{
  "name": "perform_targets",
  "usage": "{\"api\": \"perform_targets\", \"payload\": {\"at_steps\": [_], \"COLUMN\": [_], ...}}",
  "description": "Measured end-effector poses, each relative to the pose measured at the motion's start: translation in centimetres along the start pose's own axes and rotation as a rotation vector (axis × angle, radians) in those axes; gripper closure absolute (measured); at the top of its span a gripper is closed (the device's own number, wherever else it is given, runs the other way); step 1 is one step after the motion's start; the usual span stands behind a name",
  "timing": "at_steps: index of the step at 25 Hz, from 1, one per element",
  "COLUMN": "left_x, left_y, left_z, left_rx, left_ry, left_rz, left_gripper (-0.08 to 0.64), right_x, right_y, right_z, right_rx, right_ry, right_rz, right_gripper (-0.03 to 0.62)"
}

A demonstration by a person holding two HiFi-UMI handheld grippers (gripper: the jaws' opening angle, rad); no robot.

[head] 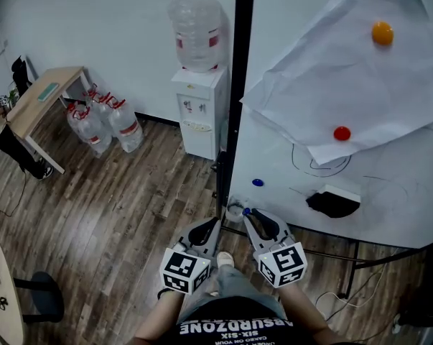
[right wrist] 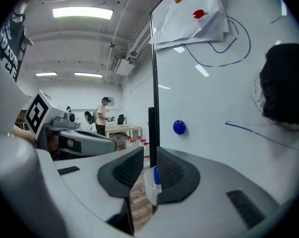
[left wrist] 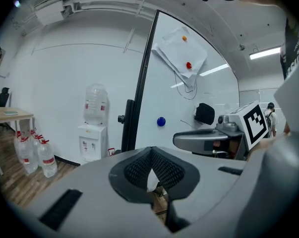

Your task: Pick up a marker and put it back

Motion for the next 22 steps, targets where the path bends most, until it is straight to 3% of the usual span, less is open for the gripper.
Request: {"api": "perform_targets", "payload": {"at_steps": [7, 22], "left_x": [-0.3, -0.2], "left_y": [1.0, 3.6], "left_z": [-0.3, -0.6], "left_rx": [-0.015, -0.056], "left_ry": [-0.018, -0.003], "left_rz": [0.002, 0.013], "left_gripper": [0.552, 0.552], "right_x": [-0.3, -1.3], "right_y": [-1.1, -2.8], "right_z": [-1.7, -3.8], "right_rx": [0.03, 0.045], "right_ry": [0.013, -0.009], "right_rz": [0.015, 0.017], "right_gripper": [0.591, 0.595]}}
Point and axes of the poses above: the fingertips, and each gripper's own axes: z forward along the fingers, y to its right, x out of its top, the point moved 2 cm from there along -z, backward along the fingers, and after that the axes turned 3 degrees about y, right-handed, at the moved point
